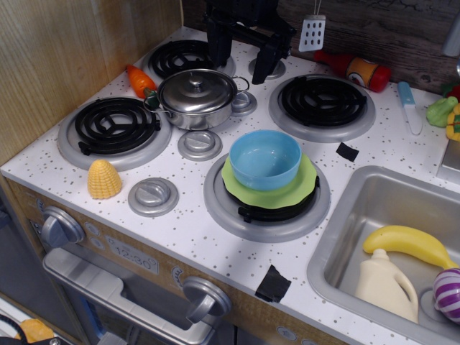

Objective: Put corn into bowl

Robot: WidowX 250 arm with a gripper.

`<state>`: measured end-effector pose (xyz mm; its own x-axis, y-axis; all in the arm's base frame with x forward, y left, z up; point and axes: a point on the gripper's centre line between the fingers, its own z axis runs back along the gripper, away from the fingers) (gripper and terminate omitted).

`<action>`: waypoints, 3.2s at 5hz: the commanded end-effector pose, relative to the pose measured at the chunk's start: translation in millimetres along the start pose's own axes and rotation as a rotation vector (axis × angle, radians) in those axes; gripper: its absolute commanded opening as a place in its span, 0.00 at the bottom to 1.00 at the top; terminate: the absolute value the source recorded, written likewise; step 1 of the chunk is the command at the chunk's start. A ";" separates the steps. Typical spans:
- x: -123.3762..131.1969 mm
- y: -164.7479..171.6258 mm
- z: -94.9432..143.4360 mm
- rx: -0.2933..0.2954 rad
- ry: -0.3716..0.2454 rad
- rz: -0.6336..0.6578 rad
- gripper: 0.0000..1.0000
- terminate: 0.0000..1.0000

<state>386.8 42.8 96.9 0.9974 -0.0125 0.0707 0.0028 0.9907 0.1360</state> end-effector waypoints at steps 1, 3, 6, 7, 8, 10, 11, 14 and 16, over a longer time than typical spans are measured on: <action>0.0 0.0 0.0 0.000 0.000 0.000 1.00 0.00; -36.9 36.2 22.6 0.072 0.022 0.101 1.00 0.00; -137.4 77.5 -8.1 0.002 0.049 0.126 1.00 0.00; -146.1 80.7 -24.9 -0.047 0.020 0.107 1.00 0.00; -146.0 77.6 -38.4 -0.046 -0.019 0.097 1.00 0.00; -148.6 72.3 -56.3 -0.058 -0.059 0.097 1.00 0.00; -157.5 67.8 -64.1 -0.076 -0.064 0.119 1.00 0.00; -154.8 68.2 -79.4 -0.161 -0.030 0.124 0.00 0.00; -142.9 69.3 -39.8 -0.105 0.052 0.121 0.00 0.00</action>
<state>243.3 105.5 63.9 0.9859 0.1527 -0.0689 -0.1505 0.9879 0.0362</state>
